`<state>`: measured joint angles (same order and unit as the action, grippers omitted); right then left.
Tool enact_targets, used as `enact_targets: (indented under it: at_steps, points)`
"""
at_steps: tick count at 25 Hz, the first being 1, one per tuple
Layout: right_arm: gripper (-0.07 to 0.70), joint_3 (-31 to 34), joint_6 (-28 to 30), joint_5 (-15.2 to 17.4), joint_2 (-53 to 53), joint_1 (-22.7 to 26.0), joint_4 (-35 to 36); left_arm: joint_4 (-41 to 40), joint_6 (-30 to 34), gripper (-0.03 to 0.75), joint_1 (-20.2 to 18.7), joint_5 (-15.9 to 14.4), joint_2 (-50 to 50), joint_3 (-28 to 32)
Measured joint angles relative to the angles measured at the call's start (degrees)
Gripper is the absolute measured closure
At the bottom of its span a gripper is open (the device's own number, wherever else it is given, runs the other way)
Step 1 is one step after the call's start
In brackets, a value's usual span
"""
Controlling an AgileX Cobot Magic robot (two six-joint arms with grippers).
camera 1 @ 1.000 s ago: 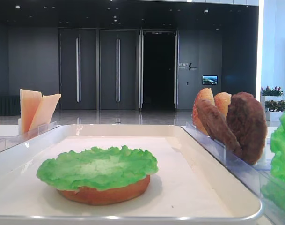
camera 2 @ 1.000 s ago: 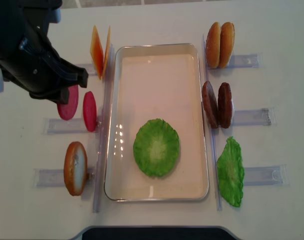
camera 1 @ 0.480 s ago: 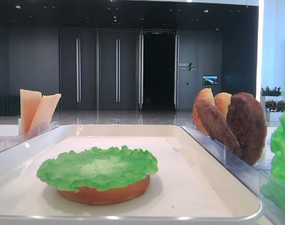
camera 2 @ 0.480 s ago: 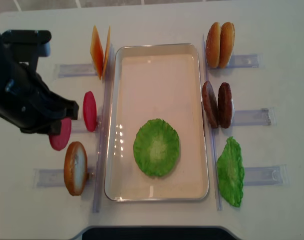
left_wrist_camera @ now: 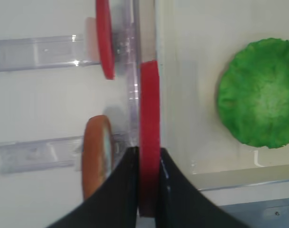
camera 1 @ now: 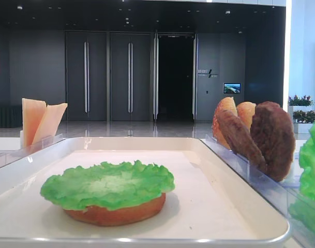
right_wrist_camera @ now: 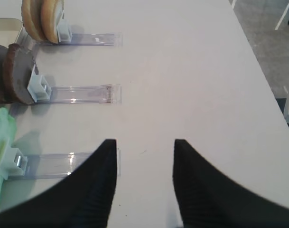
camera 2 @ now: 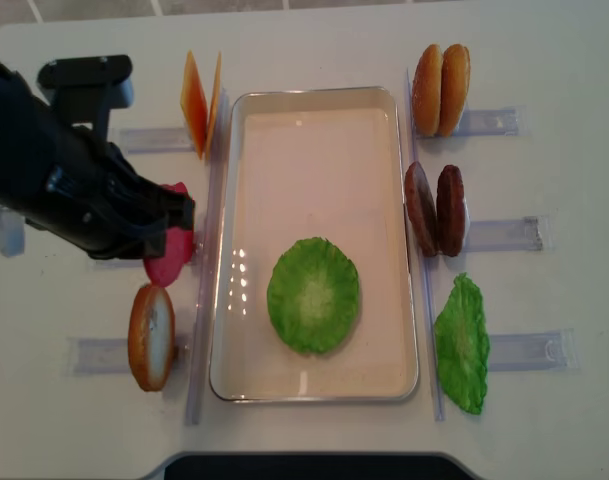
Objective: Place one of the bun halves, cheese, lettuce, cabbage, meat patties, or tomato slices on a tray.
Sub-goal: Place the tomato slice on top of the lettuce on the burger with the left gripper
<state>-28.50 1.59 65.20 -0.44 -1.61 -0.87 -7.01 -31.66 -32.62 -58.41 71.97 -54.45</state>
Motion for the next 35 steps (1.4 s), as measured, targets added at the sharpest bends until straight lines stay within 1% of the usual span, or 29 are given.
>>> enact_targets:
  at_steps: [3, 5, 7, 10, 13, 16, 23, 25, 27, 31, 33, 35]
  points:
    - [0.328, 0.00, 0.00, 0.00, 0.00, 0.00, 0.00, -0.24, -3.77, 0.670, -5.32, 3.89, 3.04, 0.00]
    - [0.328, 0.00, 0.00, 0.00, 0.00, 0.00, 0.00, -0.49, -6.30, 0.670, -8.89, 5.89, 6.17, 0.00]
    - [0.328, 0.00, 0.00, 0.00, 0.00, 0.00, 0.00, -0.49, -7.98, 0.670, -11.64, 8.14, 9.68, -0.12]
    - [0.328, 0.00, 0.00, 0.00, 0.00, 0.00, 0.00, -0.49, -9.21, 0.670, -15.11, 9.96, 14.50, -2.17]
    - [0.328, 0.00, 0.00, 0.00, 0.00, 0.00, 0.00, -0.55, -9.40, 0.670, -17.58, 10.31, 18.06, -6.32]
    - [0.328, 0.00, 0.00, 0.00, 0.00, 0.00, 0.00, -0.61, -9.40, 0.670, -18.29, 10.42, 20.81, -9.95]
    - [0.328, 0.00, 0.00, 0.00, 0.00, 0.00, 0.00, -0.45, -9.33, 0.670, -18.29, 10.46, 21.88, -10.58]
    - [0.328, 0.00, 0.00, 0.00, 0.00, 0.00, 0.00, 0.27, -8.45, 0.670, -18.29, 10.71, 21.88, -10.58]
    - [0.328, 0.00, 0.00, 0.00, 0.00, 0.00, 0.00, 2.14, -6.47, 0.670, -18.29, 12.06, 21.88, -10.58]
    - [0.328, 0.00, 0.00, 0.00, 0.00, 0.00, 0.00, 4.45, -5.28, 0.670, -18.29, 14.32, 21.82, -10.44]
    - [0.328, 0.00, 0.00, 0.00, 0.00, 0.00, 0.00, 5.02, -5.09, 0.670, -18.29, 16.96, 20.11, -8.77]
    - [0.328, 0.00, 0.00, 0.00, 0.00, 0.00, 0.00, 5.95, -5.05, 0.670, -18.21, 21.16, 16.24, -5.44]
